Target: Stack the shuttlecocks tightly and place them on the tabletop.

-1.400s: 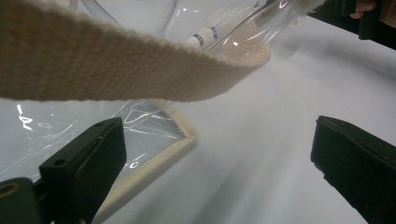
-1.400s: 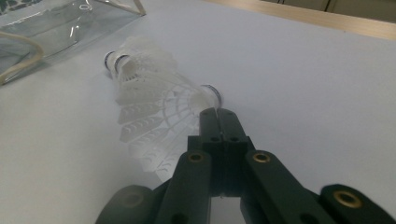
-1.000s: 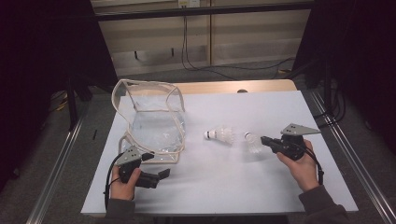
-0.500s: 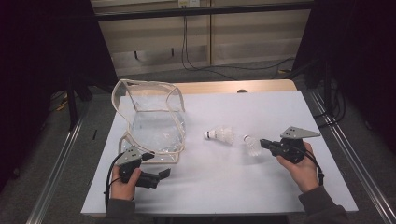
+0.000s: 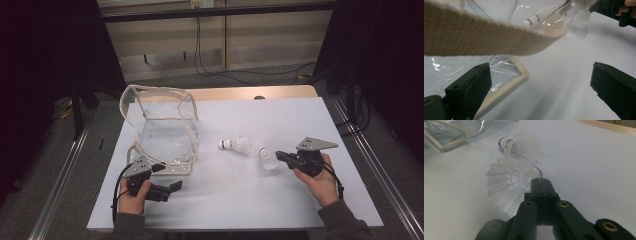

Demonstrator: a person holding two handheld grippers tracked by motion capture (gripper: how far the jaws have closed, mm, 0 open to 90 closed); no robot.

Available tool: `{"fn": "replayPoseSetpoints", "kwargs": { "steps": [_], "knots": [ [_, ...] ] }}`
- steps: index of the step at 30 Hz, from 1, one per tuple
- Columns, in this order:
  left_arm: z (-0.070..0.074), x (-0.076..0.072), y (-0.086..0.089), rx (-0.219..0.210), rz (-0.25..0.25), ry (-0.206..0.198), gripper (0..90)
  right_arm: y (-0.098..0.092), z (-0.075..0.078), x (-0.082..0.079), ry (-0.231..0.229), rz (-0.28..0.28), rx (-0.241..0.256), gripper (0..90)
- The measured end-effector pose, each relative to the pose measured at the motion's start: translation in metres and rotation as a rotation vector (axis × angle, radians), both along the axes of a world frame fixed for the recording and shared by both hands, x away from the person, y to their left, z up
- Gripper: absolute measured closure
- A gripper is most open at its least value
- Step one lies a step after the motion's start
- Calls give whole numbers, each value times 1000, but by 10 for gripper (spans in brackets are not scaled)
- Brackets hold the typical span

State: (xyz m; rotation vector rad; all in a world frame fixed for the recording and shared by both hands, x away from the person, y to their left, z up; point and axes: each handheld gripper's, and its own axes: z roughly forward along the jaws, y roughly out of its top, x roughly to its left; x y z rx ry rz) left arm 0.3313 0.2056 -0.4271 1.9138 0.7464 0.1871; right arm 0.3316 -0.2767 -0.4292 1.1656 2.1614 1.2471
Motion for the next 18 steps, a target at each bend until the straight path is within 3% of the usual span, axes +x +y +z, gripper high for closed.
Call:
{"fn": "replayPoseSetpoints", "kwargs": {
  "steps": [18],
  "knots": [
    [0,0,0,0,1,-2,35,4,-7,1,21,17,-37,900]
  ]
}}
